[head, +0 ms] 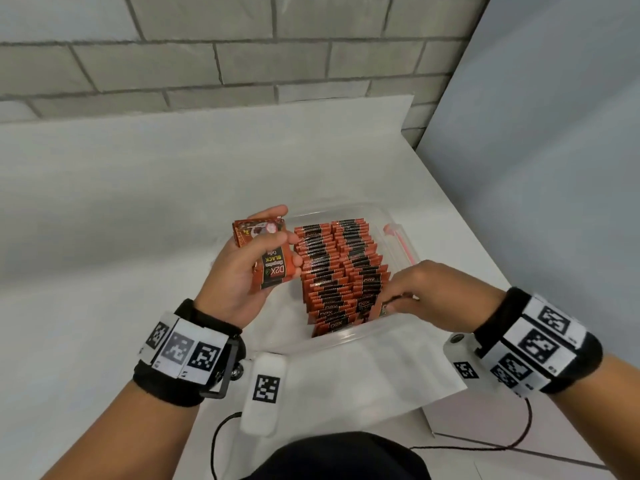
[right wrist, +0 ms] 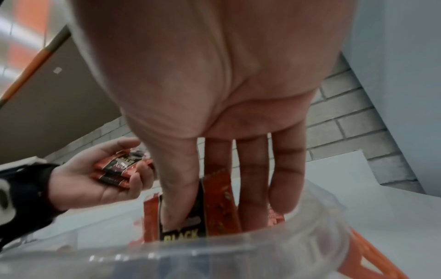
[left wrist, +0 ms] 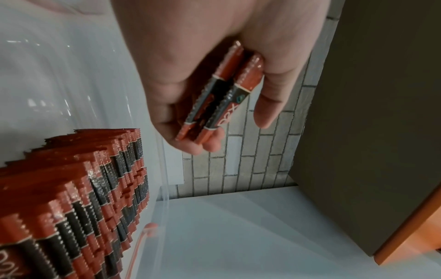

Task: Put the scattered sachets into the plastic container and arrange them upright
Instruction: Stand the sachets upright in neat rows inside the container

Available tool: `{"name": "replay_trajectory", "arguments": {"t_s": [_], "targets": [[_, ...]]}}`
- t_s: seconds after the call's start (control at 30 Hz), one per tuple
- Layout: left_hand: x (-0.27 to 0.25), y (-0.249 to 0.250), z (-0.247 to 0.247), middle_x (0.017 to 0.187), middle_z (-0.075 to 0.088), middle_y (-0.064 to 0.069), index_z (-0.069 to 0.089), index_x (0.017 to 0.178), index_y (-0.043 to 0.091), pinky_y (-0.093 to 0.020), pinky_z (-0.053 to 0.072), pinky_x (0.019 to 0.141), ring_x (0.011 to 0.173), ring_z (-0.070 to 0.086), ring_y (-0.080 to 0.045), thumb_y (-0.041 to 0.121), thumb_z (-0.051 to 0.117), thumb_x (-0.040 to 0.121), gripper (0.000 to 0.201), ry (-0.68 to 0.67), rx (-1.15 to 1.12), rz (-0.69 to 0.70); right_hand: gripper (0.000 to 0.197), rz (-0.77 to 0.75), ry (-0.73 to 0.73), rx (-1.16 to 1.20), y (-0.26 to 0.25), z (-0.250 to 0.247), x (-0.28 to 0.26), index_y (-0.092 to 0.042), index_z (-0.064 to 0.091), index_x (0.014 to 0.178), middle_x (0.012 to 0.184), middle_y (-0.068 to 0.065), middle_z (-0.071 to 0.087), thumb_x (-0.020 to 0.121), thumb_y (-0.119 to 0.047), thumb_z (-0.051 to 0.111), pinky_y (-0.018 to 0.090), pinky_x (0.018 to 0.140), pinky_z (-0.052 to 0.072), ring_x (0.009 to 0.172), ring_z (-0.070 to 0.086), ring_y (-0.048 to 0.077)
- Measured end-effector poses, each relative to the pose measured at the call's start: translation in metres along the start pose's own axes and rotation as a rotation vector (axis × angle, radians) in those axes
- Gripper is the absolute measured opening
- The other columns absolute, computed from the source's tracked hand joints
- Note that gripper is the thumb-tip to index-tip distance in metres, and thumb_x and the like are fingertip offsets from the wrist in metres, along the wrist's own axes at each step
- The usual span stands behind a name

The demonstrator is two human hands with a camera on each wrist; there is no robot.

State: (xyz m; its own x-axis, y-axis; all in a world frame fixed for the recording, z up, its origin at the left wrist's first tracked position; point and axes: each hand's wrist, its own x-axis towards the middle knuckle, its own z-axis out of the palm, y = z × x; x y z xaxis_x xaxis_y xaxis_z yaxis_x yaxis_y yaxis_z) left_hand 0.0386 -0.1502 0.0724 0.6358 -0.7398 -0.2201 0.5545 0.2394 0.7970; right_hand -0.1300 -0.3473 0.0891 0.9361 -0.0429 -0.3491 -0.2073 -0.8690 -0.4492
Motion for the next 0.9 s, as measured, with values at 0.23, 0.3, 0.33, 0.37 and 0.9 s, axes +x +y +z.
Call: {"name": "replay_trajectory", "arguments": {"t_s": [0.23, 0.3, 0.33, 0.37, 0.9], "targets": [[0.001, -0.001, 0.003, 0.081, 0.065, -0.006, 0.060, 0.117, 0.015, -0.030, 0.055, 0.059, 0.064, 0.063, -0.021, 0.012, 0.060, 0.074, 0.043, -0.004, 0.008, -0.014, 0.029, -0.006, -0.018, -0.279, -0.006, 0.001, 0.009, -0.036, 0.067, 0.116, 0.097, -0.012, 0.050, 0.097, -0.023, 0.050, 0.026, 0.082, 0.038, 0.097, 0.048, 0.013], [0.001, -0.002, 0.002, 0.081, 0.065, -0.006, 0.059, 0.118, 0.016, -0.029, 0.055, 0.060, 0.064, 0.063, -0.020, 0.013, 0.060, 0.074, 0.044, -0.006, 0.011, -0.021, 0.025, 0.005, -0.038, -0.292, -0.007, -0.001, 0.011, -0.033, 0.070, 0.110, 0.103, -0.013, 0.063, 0.095, -0.022, 0.053, 0.027, 0.085, 0.041, 0.096, 0.056, 0.010], [0.000, -0.003, 0.002, 0.082, 0.065, -0.006, 0.059, 0.118, 0.016, -0.029, 0.055, 0.060, 0.064, 0.064, -0.020, 0.013, 0.060, 0.074, 0.044, -0.006, 0.011, -0.023, 0.022, 0.016, -0.036, -0.293, -0.008, -0.001, 0.012, -0.030, 0.071, 0.106, 0.103, -0.013, 0.066, 0.093, -0.021, 0.055, 0.025, 0.084, 0.042, 0.094, 0.058, 0.009], [0.000, -0.003, 0.001, 0.081, 0.065, -0.006, 0.059, 0.117, 0.016, -0.029, 0.055, 0.060, 0.064, 0.064, -0.020, 0.014, 0.060, 0.074, 0.043, -0.008, 0.011, -0.024, 0.020, 0.025, -0.035, -0.301, -0.009, -0.001, 0.013, -0.027, 0.071, 0.102, 0.100, -0.012, 0.068, 0.092, -0.020, 0.056, 0.023, 0.083, 0.043, 0.091, 0.059, 0.009], [-0.003, -0.005, -0.004, 0.080, 0.068, -0.007, 0.059, 0.117, 0.012, -0.032, 0.056, 0.061, 0.064, 0.065, -0.023, 0.015, 0.063, 0.076, 0.041, 0.043, -0.024, -0.047, 0.008, 0.100, -0.096, -0.406, -0.011, 0.000, 0.028, -0.022, 0.068, 0.079, 0.085, -0.011, 0.067, 0.083, -0.015, 0.066, 0.013, 0.057, 0.033, 0.068, 0.050, 0.005]]}}
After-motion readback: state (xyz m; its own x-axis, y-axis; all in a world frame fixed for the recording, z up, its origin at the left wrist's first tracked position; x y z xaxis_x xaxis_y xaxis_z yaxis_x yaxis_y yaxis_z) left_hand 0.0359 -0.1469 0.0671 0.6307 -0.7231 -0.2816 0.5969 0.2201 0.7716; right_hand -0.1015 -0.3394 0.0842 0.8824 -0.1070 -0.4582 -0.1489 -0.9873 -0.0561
